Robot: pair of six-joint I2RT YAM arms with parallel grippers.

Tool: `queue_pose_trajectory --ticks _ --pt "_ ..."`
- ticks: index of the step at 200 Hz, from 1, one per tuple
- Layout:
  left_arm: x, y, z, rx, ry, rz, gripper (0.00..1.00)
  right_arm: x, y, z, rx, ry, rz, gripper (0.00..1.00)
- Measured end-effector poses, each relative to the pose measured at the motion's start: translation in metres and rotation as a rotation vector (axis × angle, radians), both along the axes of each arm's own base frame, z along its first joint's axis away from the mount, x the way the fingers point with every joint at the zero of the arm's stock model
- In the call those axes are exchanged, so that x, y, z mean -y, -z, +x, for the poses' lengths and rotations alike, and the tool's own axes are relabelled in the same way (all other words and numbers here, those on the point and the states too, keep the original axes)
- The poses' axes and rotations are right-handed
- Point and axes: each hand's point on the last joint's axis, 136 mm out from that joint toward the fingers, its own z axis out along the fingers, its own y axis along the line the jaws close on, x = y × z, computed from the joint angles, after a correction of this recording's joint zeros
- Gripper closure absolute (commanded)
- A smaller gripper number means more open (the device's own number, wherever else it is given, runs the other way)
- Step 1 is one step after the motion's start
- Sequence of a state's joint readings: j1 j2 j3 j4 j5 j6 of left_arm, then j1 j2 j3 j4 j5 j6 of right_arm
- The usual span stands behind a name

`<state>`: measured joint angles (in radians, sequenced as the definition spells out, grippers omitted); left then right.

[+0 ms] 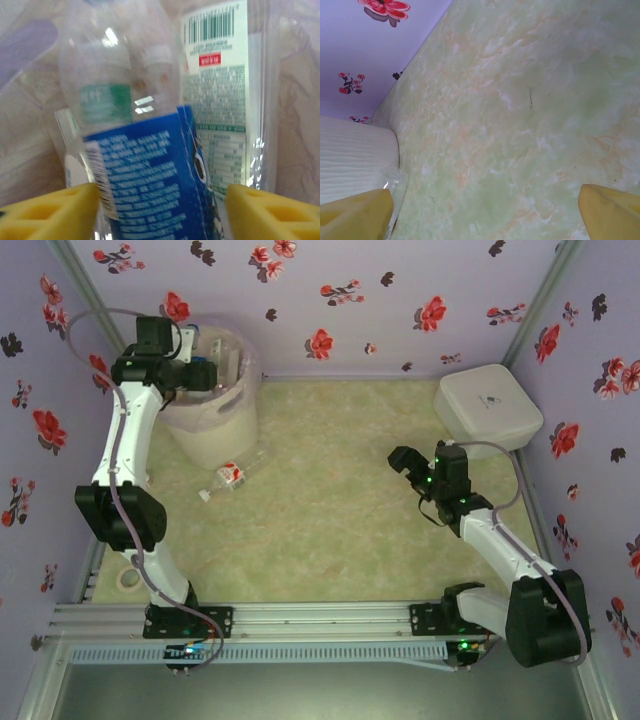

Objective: Put the plastic bottles in the bin

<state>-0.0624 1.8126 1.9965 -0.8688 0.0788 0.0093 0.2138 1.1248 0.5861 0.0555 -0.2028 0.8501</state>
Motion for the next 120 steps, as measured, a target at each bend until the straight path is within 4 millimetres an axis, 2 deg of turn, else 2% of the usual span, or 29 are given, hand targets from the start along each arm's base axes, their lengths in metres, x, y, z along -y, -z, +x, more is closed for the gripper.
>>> queue_pose_trajectory --ticks 16,30,51,72,90,104,120 --pt "0.003 0.004 -0.008 -0.039 0.009 0.016 0.17 0.0 0.0 -0.001 -0.001 0.0 -0.001 0.04" --pt "0.002 -0.004 -0.014 -0.044 0.016 0.037 0.11 0.0 0.0 -0.001 -0.002 0.0 -0.001 0.04" --pt "-0.002 -0.042 -0.019 0.023 0.019 0.067 0.01 0.001 -0.001 -0.002 -0.002 0.0 -0.001 0.04" --pt "-0.005 -0.089 -0.026 0.129 0.025 0.088 0.0 0.001 0.0 -0.004 -0.007 0.0 -0.003 0.04" --pt "0.0 -0.114 -0.043 0.179 0.047 0.094 0.0 0.001 0.0 -0.004 -0.01 -0.002 -0.006 0.04" --pt "0.02 -0.124 -0.066 0.203 0.107 0.094 0.0 0.001 0.001 -0.004 -0.012 -0.002 -0.006 0.04" --pt "0.069 -0.128 -0.106 0.226 0.255 0.101 0.0 0.001 0.001 -0.004 -0.012 -0.002 -0.006 0.03"
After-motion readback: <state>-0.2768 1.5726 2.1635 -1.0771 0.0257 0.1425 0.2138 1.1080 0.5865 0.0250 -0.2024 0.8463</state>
